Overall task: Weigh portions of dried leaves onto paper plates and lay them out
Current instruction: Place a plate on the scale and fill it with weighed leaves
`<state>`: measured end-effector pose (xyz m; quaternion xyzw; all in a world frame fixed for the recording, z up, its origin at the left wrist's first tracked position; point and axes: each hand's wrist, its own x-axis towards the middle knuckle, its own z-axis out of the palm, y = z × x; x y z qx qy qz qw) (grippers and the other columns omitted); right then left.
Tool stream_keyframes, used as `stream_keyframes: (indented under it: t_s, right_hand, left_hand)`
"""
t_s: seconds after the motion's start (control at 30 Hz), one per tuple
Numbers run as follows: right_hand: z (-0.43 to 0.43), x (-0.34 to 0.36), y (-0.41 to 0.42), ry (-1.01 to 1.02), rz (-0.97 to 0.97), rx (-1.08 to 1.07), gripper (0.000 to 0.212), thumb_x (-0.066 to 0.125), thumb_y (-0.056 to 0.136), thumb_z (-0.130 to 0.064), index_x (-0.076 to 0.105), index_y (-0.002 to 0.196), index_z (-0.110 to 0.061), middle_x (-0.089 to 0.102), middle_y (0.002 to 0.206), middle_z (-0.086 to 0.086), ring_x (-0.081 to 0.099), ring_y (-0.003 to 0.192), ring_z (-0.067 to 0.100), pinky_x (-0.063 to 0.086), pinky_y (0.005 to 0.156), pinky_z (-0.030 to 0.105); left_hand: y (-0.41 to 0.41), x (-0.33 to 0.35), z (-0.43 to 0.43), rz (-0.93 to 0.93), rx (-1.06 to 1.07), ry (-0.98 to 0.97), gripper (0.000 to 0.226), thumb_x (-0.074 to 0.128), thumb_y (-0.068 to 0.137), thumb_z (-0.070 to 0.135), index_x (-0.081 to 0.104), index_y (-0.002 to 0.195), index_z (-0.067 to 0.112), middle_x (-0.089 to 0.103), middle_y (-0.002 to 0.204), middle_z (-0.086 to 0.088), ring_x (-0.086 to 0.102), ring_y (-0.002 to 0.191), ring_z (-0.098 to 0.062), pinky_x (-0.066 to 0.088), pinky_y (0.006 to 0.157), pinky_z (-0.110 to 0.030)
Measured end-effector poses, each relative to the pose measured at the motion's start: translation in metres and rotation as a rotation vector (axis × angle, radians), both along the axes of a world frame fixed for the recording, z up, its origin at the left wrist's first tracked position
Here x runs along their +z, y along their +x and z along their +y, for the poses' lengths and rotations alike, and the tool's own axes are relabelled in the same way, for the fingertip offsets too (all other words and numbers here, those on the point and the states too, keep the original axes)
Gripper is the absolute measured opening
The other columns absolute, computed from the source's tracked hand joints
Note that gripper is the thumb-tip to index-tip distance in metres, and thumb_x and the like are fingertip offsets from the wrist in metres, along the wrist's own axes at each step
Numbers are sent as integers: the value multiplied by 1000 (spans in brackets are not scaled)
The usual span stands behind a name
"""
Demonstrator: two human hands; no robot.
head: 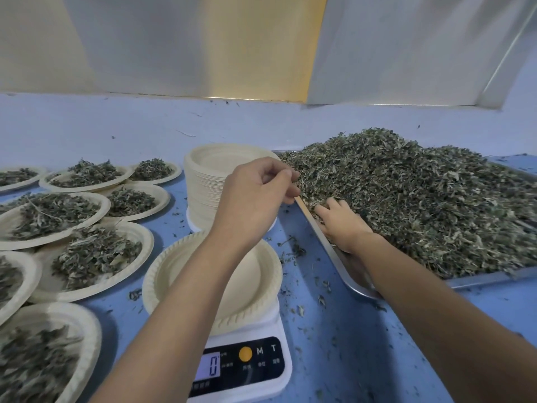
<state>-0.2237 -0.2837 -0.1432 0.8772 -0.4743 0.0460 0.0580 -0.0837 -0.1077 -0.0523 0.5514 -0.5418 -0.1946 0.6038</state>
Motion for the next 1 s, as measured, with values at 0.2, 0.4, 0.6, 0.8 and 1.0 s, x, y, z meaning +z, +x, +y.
stream_keyframes:
  t_s: [0.2,0.4,0.6,0.8,1.0]
  right_hand:
    - [-1,2,-7,41,-336,-64,18,43,94,-6,36,78,-12,34,81,3,44,89,31,32,69,33]
    - [17,25,-19,206,-978,-257,29,35,99,-21,37,70,-21,45,73,0,42,70,20,29,54,29]
    - [44,60,-9,580,-1504,-282,38,28,102,-34,56,118,-13,60,120,5,57,110,25,45,98,44]
    - [89,96,36,760,-1701,48,32,34,101,-35,61,90,-22,72,76,-3,70,75,15,58,66,31]
    - [140,93,87,595,-1469,257,22,38,100,-35,58,92,-32,66,95,-12,61,93,-9,48,85,17]
  left_hand:
    - [4,-1,6,73,8,28,23,51,91,11,67,77,17,72,69,1,65,60,-6,46,61,-15]
    - [6,-4,9,159,-1,94,24,50,91,11,68,77,17,73,74,-1,66,63,-9,47,66,-22]
    - [8,-9,10,293,33,155,23,50,90,13,69,77,17,72,74,2,66,68,-9,49,68,-23]
    - [27,-8,21,591,38,206,17,49,91,11,66,88,10,68,87,-3,64,72,-12,51,66,-21]
    - [46,-10,35,818,12,227,27,45,96,35,58,91,13,62,84,-4,60,82,-22,49,80,-35]
